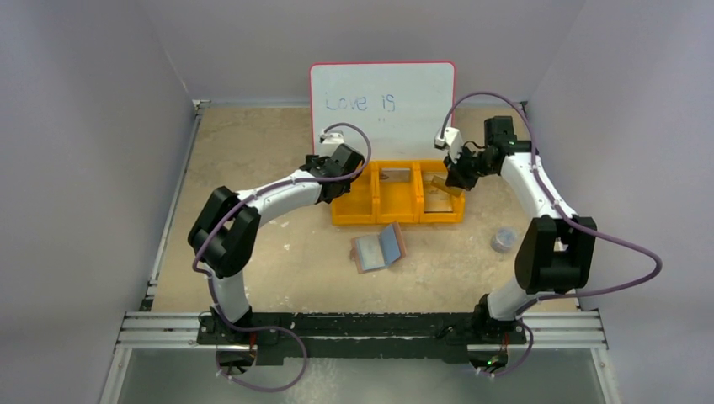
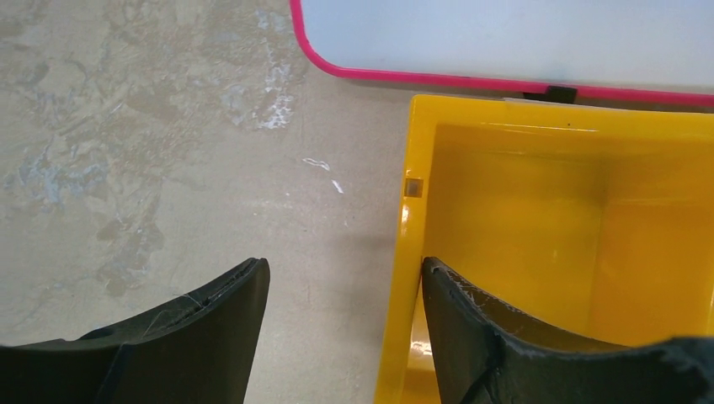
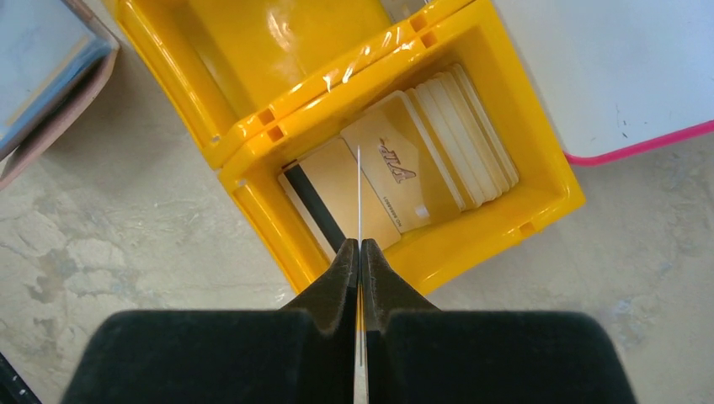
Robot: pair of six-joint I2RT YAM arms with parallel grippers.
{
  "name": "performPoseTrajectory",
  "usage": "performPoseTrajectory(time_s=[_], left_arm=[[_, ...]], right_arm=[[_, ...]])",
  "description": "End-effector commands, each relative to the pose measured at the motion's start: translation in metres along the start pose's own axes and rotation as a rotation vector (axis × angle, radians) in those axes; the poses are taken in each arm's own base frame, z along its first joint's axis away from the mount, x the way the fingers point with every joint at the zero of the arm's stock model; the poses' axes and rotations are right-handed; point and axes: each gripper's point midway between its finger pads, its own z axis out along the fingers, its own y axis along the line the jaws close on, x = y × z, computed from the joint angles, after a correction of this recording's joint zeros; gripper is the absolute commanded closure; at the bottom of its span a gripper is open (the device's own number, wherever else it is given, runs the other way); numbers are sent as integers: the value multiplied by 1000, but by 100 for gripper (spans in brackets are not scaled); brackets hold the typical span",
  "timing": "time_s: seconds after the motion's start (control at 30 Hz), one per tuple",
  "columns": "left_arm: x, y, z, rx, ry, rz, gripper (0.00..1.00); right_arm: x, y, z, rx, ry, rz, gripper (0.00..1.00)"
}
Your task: Take the credit cards out of the card holder
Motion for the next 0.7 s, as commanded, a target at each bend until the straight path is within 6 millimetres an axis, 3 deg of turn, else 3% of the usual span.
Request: performPoseTrajectory(time_s=[0.0, 0.4, 0.67], left_arm=[[1, 29, 4, -93, -10, 5, 34], [8, 65, 6, -142, -3, 20, 38], [3, 80, 15, -157, 7, 40, 42]], right_arm=[[-10, 4, 2, -47, -40, 1, 100], [-24, -2, 26, -135, -76, -19, 98], [-42, 12, 48, -217, -77, -79, 100]])
